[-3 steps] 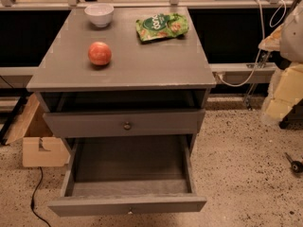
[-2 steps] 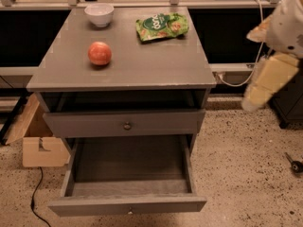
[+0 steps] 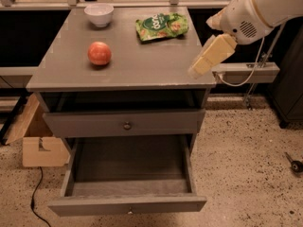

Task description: Place apple into middle drawer

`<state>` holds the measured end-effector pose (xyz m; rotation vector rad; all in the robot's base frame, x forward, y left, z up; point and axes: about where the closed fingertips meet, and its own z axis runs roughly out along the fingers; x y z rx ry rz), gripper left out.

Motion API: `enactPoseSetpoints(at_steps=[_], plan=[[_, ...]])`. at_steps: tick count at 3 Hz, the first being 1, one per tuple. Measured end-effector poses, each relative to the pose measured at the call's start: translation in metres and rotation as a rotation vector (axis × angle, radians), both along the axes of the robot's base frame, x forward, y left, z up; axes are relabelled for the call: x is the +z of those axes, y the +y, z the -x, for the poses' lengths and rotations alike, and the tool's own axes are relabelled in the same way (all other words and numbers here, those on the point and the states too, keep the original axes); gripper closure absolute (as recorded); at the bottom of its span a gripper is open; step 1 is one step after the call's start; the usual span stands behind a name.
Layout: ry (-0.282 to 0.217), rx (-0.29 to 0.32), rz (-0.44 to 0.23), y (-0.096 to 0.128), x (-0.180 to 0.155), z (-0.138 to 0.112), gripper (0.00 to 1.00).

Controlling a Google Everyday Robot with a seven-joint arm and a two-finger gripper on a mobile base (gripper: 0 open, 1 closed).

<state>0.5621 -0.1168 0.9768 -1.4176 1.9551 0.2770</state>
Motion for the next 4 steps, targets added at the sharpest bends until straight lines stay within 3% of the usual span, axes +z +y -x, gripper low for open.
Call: enactPoseSetpoints(at_steps=[1,2,3,4], plan=[[0.000,0.000,0.000,0.000,0.000,0.000,0.00],[-0.026,0.025,-0.071,0.029,-0.008,-0.033,0.00],[-0.042,0.066,-0.167,0.072,-0.021,-0.077,0.00],[0.018,0.074,-0.265,0.133,-0.054,-0.127,0.00]])
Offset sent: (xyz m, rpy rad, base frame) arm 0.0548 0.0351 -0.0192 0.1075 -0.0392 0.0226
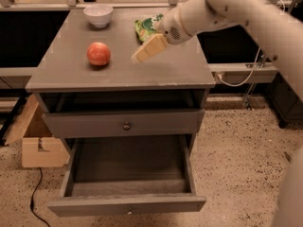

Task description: Place apple into middle drawer

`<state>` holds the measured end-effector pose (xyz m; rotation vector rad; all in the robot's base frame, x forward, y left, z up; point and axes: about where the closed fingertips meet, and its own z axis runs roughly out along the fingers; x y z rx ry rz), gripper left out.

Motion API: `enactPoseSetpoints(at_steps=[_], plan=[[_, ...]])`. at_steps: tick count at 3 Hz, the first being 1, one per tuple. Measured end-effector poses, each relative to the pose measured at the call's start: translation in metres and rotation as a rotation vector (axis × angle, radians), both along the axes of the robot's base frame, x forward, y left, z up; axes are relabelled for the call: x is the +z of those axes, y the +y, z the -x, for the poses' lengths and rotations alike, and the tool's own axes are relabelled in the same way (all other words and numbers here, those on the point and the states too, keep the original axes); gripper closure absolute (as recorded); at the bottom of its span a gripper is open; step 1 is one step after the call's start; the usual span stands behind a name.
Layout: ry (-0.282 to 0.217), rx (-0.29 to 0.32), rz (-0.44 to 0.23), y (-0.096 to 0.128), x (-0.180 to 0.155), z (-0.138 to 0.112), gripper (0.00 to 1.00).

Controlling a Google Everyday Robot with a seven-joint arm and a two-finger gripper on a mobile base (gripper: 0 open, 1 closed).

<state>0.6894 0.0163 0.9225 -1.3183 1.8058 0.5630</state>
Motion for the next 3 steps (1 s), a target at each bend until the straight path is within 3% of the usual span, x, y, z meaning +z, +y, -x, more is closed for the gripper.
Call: enactPoseSetpoints(at_steps=[2,3], plan=[[0.117,-0.006,-0.094,0.064,-0.039,-0.035,0.00],[0.151,-0.009,-0.132,0.087,-0.049,-0.044,0.00]])
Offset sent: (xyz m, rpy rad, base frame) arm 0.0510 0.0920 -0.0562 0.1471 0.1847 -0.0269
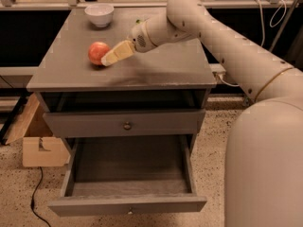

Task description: Place apple into middle drawer

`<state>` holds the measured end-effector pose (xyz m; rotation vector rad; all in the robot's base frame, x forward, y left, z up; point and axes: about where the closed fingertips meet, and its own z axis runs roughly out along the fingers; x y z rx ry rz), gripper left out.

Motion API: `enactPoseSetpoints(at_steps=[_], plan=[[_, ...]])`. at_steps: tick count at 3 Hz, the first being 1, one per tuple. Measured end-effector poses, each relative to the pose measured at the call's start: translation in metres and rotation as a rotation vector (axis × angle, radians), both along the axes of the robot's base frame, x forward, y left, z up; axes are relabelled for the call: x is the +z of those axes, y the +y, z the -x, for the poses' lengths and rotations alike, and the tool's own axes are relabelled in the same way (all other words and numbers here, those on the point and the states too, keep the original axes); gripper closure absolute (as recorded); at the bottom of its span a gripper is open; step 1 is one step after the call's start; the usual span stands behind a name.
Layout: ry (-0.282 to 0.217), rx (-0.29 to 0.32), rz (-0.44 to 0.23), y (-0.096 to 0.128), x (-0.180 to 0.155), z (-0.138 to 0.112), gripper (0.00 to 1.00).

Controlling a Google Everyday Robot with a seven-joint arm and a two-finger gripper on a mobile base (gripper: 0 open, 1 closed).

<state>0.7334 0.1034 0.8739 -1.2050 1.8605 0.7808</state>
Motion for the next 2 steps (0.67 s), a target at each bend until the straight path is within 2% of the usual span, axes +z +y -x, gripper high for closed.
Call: enactPoseSetpoints(at_steps=[2], plan=[[0.015,0.039,-0.054,0.043,-0.001,-0.008,0.00]])
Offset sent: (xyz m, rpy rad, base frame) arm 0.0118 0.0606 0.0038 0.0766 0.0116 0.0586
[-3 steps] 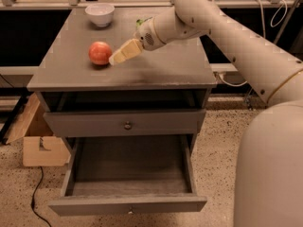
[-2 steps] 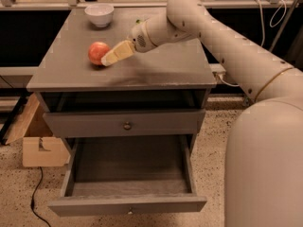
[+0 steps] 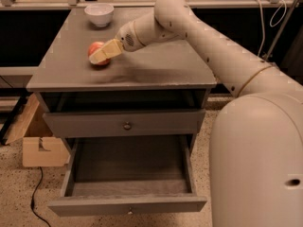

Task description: Place apple into middle drawer

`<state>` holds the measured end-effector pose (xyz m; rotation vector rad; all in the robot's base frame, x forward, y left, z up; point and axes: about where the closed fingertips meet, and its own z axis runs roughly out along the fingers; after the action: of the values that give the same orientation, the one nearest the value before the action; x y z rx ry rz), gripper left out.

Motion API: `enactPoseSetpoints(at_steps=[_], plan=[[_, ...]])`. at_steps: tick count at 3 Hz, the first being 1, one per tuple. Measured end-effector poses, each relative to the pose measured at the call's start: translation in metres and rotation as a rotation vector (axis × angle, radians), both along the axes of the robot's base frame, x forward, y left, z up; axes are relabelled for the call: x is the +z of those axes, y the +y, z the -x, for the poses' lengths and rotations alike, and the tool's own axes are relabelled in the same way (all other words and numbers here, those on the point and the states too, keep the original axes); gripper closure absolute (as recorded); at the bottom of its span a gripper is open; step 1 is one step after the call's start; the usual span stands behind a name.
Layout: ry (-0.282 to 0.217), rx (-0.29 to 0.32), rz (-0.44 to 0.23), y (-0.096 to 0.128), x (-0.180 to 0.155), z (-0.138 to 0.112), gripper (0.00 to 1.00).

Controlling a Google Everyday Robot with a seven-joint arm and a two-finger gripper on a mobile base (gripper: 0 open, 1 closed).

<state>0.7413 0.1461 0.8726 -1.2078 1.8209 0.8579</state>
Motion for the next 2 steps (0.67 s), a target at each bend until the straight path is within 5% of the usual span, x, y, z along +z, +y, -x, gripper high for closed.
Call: enactPoseSetpoints(at_steps=[1,2], plan=[[0.006,0.025,-0.004,0.016,-0.001,-0.001,0.00],[0.010,0.046,0.004,0.030,-0.007,-0.001,0.16]])
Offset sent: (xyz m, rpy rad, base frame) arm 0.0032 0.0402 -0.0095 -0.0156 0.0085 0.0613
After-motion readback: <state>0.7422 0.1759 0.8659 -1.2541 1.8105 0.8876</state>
